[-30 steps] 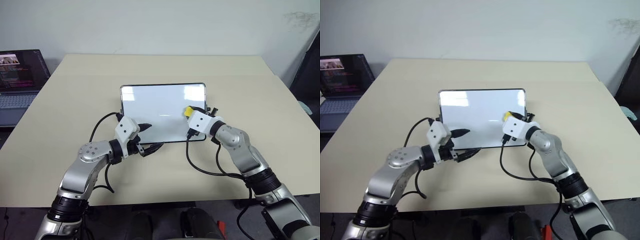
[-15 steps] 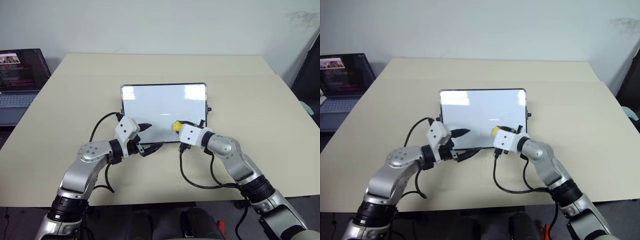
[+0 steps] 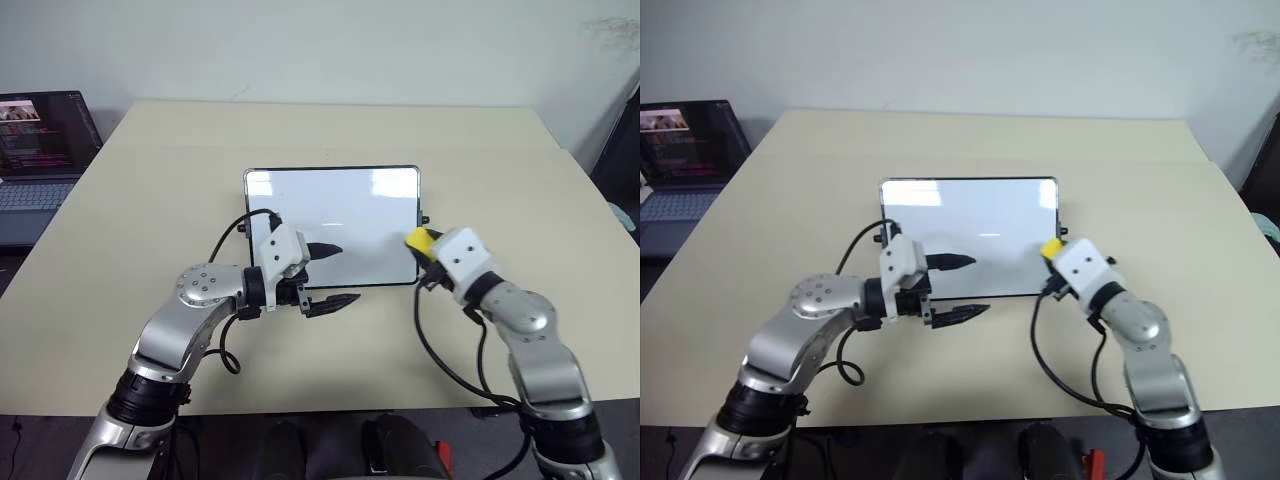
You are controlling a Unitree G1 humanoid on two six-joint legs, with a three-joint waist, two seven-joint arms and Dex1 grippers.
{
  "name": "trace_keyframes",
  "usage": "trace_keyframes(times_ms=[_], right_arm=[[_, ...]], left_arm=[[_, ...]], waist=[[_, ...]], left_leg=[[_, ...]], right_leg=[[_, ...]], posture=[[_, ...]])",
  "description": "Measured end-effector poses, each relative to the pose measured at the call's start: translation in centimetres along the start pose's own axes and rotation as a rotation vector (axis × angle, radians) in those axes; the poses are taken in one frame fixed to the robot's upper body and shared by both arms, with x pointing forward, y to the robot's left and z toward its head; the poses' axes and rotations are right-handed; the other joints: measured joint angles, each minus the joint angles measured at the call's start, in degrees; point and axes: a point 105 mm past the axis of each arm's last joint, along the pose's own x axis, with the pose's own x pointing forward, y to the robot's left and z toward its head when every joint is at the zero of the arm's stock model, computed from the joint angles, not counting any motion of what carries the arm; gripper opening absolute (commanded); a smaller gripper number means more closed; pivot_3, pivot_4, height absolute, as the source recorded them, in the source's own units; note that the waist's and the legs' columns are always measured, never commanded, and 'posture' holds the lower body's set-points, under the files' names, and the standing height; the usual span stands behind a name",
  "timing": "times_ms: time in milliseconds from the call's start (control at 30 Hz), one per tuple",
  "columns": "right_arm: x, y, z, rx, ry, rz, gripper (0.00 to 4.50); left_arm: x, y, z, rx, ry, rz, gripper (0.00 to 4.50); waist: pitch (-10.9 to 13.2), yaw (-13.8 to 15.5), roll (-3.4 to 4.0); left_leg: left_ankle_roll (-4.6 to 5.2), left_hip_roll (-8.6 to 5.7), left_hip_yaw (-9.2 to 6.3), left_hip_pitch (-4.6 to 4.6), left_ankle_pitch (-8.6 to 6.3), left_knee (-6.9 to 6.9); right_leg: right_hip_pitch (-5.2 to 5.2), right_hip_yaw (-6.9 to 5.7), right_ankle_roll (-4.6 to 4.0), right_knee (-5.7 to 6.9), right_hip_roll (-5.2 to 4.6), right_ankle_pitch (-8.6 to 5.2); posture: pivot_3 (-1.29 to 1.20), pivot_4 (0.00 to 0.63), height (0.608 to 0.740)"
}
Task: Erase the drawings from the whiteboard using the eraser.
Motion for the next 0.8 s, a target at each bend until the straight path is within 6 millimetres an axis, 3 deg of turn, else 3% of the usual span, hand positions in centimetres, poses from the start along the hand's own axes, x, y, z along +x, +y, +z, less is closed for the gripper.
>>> trace_keyframes(times_ms=[167, 367, 800], right_arm=[[-2.2, -0.4, -4.0, 0.164, 0.164, -0.09, 1.28], [-1.6, -1.4, -6.1, 0.375, 0.224, -0.214, 1.28], [0.1, -4.1, -9.6, 0.429, 0.306, -0.299, 1.28]], left_arm=[[3.3, -0.4, 1.2, 0.033, -0.05, -0.138, 4.5], [6.3, -1.1, 2.9, 0.065, -0.095, -0.25, 4.5], [7.3, -1.6, 2.3, 0.104, -0.058, -0.296, 4.5]], waist=[[0.0, 0.49, 0.0], [0.03, -0.32, 0.05], [0.07, -0.35, 0.14]], left_leg=[[0.01, -0.06, 0.1, -0.03, 0.0, 0.08], [0.04, -0.04, 0.07, -0.03, -0.01, 0.14], [0.07, -0.05, 0.12, -0.05, -0.03, 0.15]], right_leg=[[0.03, -0.04, 0.0, 0.03, 0.11, -0.01], [0.01, 0.04, 0.0, 0.08, 0.19, -0.01], [0.01, 0.06, -0.01, 0.1, 0.23, -0.01]], posture=[[0.0, 0.15, 0.74], [0.0, 0.15, 0.74], [0.0, 0.15, 0.74]])
